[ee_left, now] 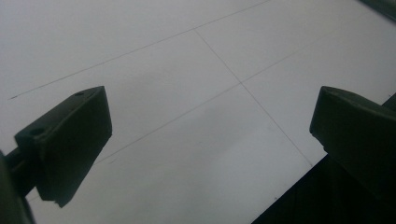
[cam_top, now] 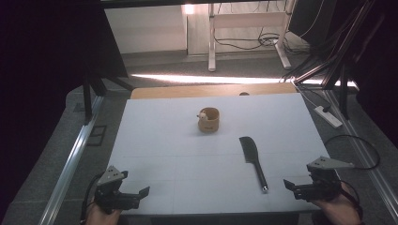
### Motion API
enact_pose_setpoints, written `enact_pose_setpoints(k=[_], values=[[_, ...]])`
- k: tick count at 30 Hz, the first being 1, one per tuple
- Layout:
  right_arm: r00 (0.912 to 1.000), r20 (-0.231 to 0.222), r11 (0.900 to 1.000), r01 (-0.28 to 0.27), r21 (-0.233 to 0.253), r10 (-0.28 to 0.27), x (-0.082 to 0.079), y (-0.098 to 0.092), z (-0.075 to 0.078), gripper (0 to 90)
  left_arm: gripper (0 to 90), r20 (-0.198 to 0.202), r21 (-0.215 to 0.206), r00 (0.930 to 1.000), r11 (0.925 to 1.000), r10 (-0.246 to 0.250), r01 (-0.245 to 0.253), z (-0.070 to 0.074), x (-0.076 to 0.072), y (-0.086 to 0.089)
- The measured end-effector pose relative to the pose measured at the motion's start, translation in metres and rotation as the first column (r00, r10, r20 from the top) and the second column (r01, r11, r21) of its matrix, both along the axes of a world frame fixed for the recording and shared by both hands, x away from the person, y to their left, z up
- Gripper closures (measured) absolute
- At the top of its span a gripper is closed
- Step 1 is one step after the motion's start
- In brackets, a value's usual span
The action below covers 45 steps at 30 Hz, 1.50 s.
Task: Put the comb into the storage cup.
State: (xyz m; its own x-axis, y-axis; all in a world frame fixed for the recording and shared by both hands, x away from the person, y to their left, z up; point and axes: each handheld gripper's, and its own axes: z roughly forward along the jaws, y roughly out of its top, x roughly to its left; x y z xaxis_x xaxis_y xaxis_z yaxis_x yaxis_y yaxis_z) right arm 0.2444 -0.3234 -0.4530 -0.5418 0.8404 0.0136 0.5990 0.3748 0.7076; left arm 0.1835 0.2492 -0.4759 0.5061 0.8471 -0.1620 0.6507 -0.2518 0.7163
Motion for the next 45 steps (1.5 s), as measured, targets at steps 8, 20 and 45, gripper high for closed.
enact_pose_setpoints(k=[8, 20, 45], values=[[0.9999, -0.011, 1.000, -0.006, -0.006, 0.006, 0.002, 0.001, -0.001, 0.0, 0.1, -0.003, -0.003, 1.0000, 1.0000, -0.001, 0.001, 0.000, -0.001, 0.001], [0.9997, -0.017, 1.000, -0.017, -0.009, 0.017, 0.003, 0.003, -0.001, 0.0, 0.1, -0.006, -0.009, 1.0000, 1.0000, -0.003, 0.003, -0.001, -0.001, 0.002], [0.9960, -0.052, 0.997, -0.073, -0.017, 0.072, 0.011, 0.008, -0.002, 0.0, 0.6, -0.017, -0.026, 0.9998, 0.9997, 0.005, -0.006, -0.001, -0.001, 0.004]])
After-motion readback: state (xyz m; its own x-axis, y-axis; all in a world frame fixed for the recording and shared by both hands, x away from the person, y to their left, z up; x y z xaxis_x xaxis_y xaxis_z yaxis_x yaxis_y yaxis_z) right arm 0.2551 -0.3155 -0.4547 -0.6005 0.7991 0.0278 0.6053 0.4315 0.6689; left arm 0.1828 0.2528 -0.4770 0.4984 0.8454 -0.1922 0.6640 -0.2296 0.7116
